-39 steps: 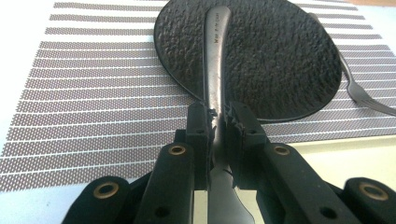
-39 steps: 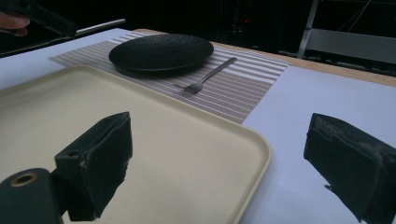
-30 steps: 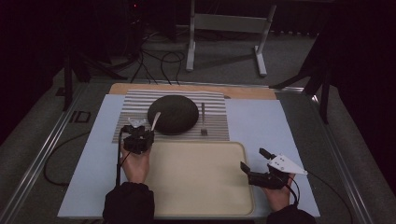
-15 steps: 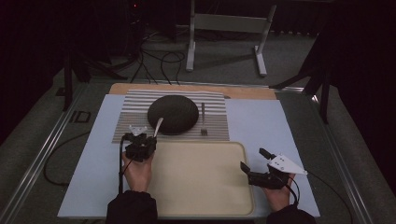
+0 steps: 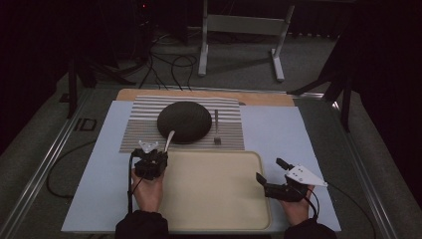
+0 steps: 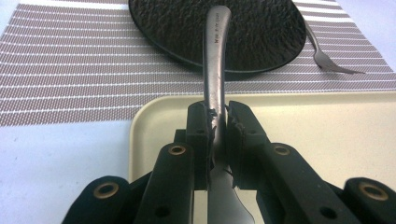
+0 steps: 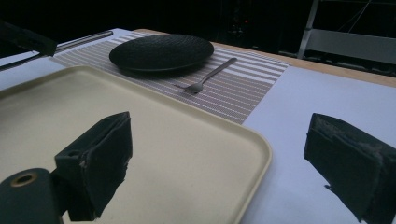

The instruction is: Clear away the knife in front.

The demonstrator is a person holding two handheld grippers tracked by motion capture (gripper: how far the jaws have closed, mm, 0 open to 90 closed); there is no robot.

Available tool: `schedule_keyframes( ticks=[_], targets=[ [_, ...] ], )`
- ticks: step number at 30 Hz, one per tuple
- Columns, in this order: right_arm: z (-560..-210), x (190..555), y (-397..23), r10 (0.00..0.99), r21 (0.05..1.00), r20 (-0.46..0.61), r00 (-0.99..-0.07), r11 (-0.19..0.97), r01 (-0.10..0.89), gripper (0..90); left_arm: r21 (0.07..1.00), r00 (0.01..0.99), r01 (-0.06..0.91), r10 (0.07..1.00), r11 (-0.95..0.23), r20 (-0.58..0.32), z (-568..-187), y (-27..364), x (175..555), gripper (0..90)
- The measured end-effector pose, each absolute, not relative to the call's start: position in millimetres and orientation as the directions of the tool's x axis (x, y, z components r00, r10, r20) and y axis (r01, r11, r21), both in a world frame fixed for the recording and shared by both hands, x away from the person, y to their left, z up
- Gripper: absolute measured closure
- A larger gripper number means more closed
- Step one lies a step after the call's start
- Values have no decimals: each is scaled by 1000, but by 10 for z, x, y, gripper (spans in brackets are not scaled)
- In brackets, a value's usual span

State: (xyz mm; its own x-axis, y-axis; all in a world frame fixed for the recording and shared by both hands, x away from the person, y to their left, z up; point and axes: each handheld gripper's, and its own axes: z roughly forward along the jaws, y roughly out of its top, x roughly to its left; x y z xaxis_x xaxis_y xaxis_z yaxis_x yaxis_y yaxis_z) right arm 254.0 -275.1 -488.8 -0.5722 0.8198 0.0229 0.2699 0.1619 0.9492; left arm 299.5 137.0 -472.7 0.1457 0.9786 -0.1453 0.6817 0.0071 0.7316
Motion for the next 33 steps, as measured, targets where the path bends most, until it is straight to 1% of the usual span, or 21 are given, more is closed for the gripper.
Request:
schedule_keyframes(
  ticks=[8, 18, 24, 33],
  targets=[
    [-4888, 2540, -2745, 819, 949, 22, -573, 163, 269, 78, 731, 131, 682, 981, 16, -143, -4778, 1393, 2888, 804],
    [-4886, 2539, -2736, 818, 949, 19, -575, 167, 268, 78, 713, 97, 700, 985, 36, -145, -4904, 1456, 2783, 804],
    [-4887, 2541, -2735, 818, 949, 18, -576, 167, 267, 78, 695, 86, 718, 988, 27, -127, -4986, 1448, 2697, 804],
    [-4887, 2542, -2733, 817, 949, 18, -576, 168, 268, 78, 676, 64, 736, 990, 38, -125, -5079, 1449, 2553, 803]
  ],
)
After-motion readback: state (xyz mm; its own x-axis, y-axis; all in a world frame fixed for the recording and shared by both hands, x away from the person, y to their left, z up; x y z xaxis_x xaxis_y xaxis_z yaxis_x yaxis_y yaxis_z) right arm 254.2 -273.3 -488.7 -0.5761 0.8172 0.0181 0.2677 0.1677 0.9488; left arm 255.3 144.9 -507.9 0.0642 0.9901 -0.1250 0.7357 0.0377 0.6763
